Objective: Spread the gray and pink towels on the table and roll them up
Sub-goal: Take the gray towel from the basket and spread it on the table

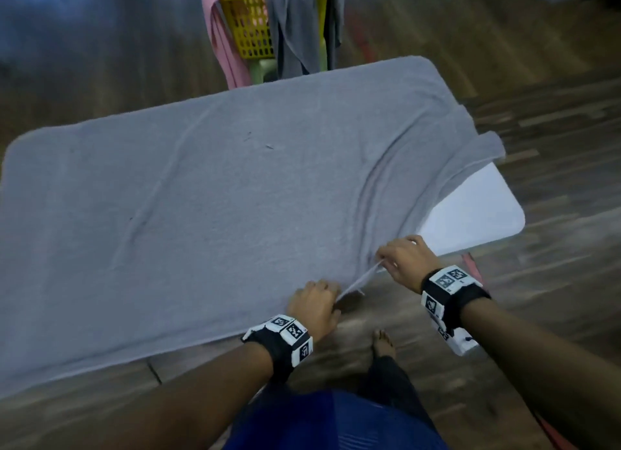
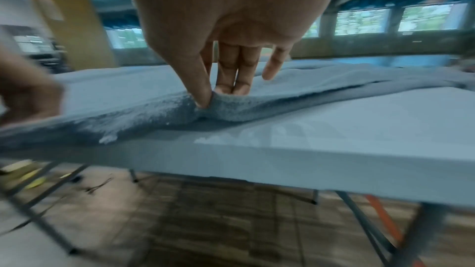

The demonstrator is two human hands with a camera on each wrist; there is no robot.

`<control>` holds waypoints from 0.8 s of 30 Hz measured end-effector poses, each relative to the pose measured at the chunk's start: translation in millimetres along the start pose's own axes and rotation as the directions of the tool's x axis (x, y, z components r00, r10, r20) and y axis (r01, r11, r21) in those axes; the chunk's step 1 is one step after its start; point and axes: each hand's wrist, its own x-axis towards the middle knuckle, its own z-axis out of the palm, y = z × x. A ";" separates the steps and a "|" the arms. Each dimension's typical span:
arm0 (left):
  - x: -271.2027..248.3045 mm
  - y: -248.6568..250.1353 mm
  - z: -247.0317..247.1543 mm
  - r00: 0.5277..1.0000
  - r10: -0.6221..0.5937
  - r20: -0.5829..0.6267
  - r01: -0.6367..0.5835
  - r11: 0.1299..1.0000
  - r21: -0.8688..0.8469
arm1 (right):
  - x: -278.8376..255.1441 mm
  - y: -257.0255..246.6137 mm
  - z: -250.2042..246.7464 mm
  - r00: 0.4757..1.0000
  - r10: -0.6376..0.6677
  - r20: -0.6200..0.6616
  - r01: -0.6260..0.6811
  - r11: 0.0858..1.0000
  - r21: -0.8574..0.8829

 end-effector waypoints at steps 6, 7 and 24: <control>41.1 83.9 -1.8 0.966 -0.141 -0.218 0.130 0.990 -0.061 | -14.6 31.4 -8.8 0.947 -0.313 0.072 0.305 0.946 0.110; 47.2 92.3 -3.7 0.961 -0.171 -0.216 0.159 0.985 -0.072 | -17.4 36.4 -11.8 0.940 -0.331 0.081 0.323 0.941 0.103; 110.0 147.8 -6.3 0.989 -0.132 -0.071 0.124 0.987 -0.105 | -24.2 145.9 -28.1 0.976 -0.213 0.039 0.212 0.977 0.032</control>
